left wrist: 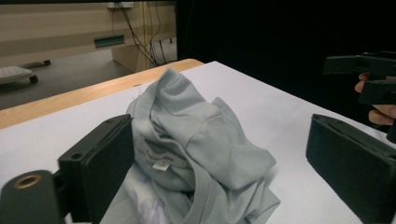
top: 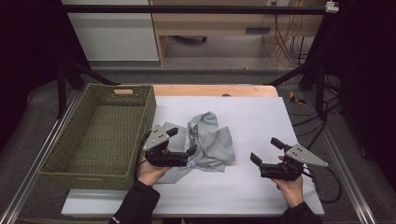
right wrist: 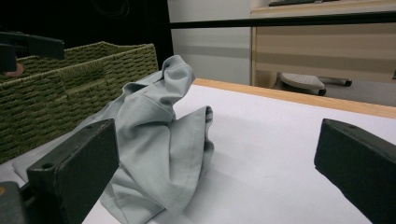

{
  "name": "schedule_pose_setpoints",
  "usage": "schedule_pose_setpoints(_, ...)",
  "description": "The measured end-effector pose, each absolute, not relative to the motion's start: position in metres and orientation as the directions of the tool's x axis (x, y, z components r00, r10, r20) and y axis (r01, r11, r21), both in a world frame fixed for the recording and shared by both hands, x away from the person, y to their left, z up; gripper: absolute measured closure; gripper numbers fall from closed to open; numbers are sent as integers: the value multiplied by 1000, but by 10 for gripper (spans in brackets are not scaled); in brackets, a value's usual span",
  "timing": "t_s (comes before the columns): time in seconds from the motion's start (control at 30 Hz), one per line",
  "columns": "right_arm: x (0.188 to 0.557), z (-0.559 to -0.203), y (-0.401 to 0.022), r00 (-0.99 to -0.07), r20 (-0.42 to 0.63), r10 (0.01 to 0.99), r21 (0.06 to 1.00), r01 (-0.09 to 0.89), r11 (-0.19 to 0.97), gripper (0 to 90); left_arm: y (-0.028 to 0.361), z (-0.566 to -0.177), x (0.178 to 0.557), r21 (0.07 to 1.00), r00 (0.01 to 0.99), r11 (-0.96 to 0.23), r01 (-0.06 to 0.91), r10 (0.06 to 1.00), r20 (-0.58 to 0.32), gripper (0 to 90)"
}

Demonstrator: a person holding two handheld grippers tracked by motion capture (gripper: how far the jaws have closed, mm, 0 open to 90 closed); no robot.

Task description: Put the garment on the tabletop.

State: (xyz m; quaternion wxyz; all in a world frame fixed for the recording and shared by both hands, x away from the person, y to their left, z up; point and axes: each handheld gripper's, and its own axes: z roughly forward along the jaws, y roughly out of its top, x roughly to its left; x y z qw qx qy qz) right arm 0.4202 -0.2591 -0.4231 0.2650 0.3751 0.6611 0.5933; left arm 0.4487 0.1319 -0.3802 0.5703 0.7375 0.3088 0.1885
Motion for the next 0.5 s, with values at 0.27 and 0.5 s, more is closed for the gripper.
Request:
schedule_pose_setpoints(0.27,420,-424,-261,-580,88,809,984,175,18,4,151,-389,439,974,722,-82,209,685,-98,62)
schedule_pose_setpoints(0.5,420,-424,-260,-576,103,811,982,188,9,5,153,-398,437,970,723,-104,219,685,-90,57)
